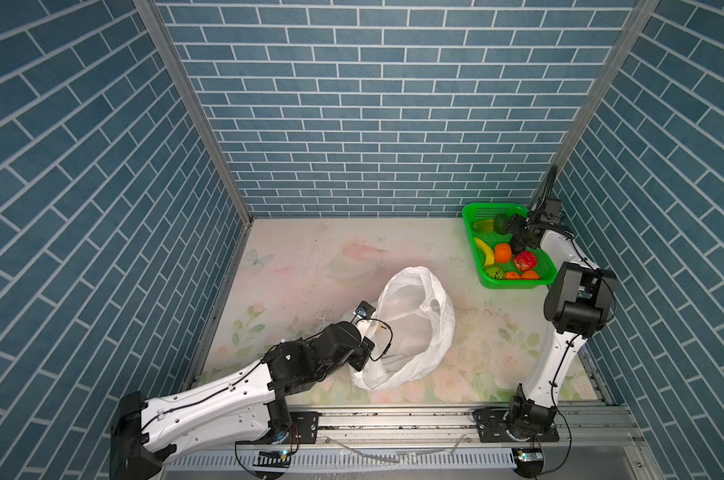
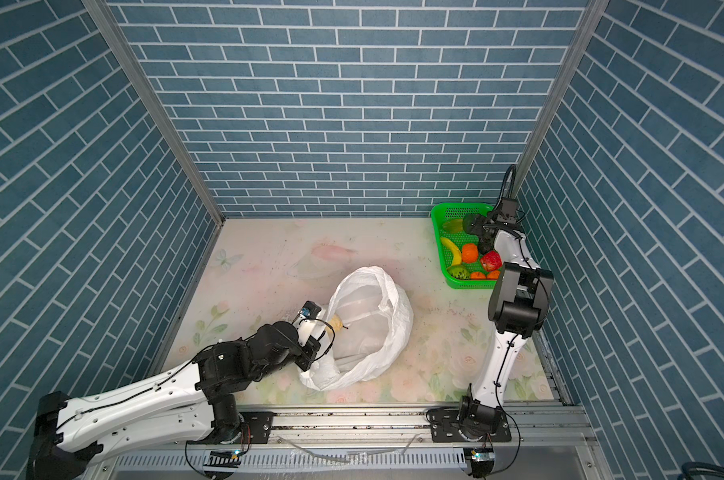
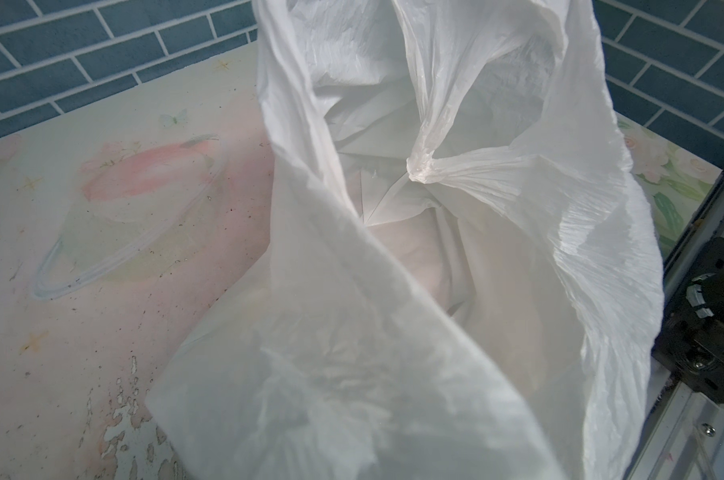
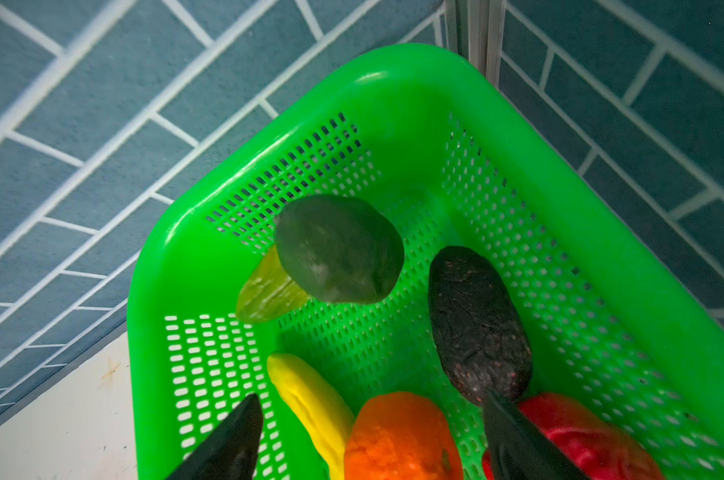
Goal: Untie the knot of the plastic bag and take out the fruit
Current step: 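Lower the green lime into the green basket and open the right gripper, then move the right gripper back into the bag above the pale pear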
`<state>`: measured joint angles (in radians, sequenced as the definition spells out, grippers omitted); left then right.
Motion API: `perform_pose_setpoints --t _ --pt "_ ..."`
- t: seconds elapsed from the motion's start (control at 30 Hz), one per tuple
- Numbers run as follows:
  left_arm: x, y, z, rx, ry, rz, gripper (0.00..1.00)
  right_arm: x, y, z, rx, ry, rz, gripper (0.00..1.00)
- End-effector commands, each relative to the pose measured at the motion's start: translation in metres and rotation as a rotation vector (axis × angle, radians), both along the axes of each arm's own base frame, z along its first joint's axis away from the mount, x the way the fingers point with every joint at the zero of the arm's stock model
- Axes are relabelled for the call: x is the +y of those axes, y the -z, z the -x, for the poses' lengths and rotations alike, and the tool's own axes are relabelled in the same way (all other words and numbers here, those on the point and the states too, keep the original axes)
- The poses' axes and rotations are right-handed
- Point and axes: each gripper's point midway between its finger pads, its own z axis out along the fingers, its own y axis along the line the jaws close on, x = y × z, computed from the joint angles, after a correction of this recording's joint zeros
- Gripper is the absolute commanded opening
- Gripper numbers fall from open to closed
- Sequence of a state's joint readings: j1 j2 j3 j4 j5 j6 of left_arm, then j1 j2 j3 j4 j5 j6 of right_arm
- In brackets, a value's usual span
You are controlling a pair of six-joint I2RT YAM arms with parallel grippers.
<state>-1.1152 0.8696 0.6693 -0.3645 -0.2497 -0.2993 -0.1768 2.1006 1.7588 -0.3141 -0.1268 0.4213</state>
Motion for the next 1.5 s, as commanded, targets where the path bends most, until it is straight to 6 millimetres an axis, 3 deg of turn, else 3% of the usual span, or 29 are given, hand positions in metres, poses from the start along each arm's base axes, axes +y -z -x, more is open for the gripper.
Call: perform_pose_setpoints --t 0.0,0.3,0.5,0.8,1.27,1.47 --pt "0.002 -0.006 -0.001 -0.015 -0.006 0.006 0.0 -0.001 -0.018 0.005 -0.02 -0.003 0.029 0.83" --pt "0.003 -0.007 0.0 -0.018 -0.007 0.01 0.0 0.013 -0.036 0.026 -0.047 -0.052 0.027 0.83" --pt "0.005 -0.006 0.0 -0.019 -0.013 0.0 0.0 0.034 -0.048 0.057 -0.053 -0.097 0.007 0.83" --pt "0.01 -0.004 0.0 -0.021 -0.019 -0.011 0.0 0.09 -0.059 0.131 -0.026 -0.207 -0.031 0.86" --pt "0.009 -0.003 -0.001 -0.026 -0.016 -0.025 0.0 0.199 -0.093 0.271 -0.011 -0.468 -0.062 0.91" --pt "0.011 -0.002 0.0 -0.019 -0.018 -0.034 0.0 0.245 -0.101 0.314 -0.014 -0.611 -0.066 0.91"
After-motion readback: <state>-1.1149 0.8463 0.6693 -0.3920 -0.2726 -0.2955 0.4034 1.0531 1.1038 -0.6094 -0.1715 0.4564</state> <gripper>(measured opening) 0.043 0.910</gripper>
